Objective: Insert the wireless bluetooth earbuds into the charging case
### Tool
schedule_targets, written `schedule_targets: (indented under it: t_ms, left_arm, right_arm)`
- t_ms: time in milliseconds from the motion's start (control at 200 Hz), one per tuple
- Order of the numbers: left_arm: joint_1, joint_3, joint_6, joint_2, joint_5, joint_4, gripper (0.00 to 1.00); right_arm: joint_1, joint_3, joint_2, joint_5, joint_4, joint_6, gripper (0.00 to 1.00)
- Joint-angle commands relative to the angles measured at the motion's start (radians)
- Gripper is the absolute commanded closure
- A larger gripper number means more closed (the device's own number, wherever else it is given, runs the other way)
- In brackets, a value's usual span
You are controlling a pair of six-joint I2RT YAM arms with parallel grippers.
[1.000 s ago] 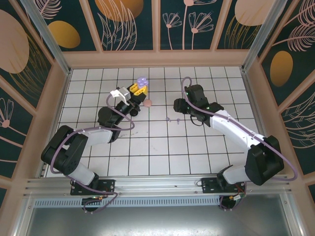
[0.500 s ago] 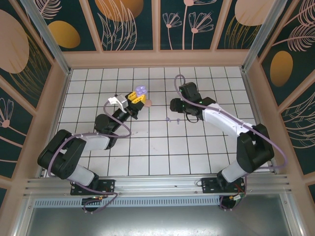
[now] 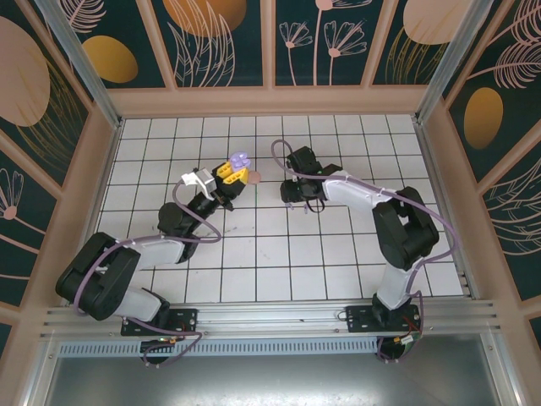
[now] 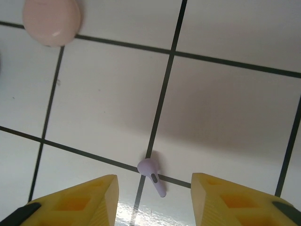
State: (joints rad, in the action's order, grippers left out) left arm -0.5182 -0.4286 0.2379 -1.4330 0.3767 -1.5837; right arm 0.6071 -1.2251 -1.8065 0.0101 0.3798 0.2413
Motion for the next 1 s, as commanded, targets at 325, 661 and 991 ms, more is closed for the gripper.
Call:
schedule_targets:
  t_ms: [325, 661, 991]
  left_arm:
    - [-0.006, 0.030, -0.012, 0.055, -0.047, -0.065, 1.00]
    - [-0.006, 0.020, -0.026, 0.046, -0.035, -0.059, 1.00]
    - [-0.006, 0.023, -0.032, 0.048, -0.030, -0.057, 1.00]
  right_arm:
    - [0.005, -0.025, -0.111, 0.074, -0.041, 0.017, 0.53]
    - [0.032, -0.005, -0.122, 0.082, -0.045, 0.033, 0.53]
    - [0.054, 0.018, -0.100, 0.094, -0.045, 0.056, 0.53]
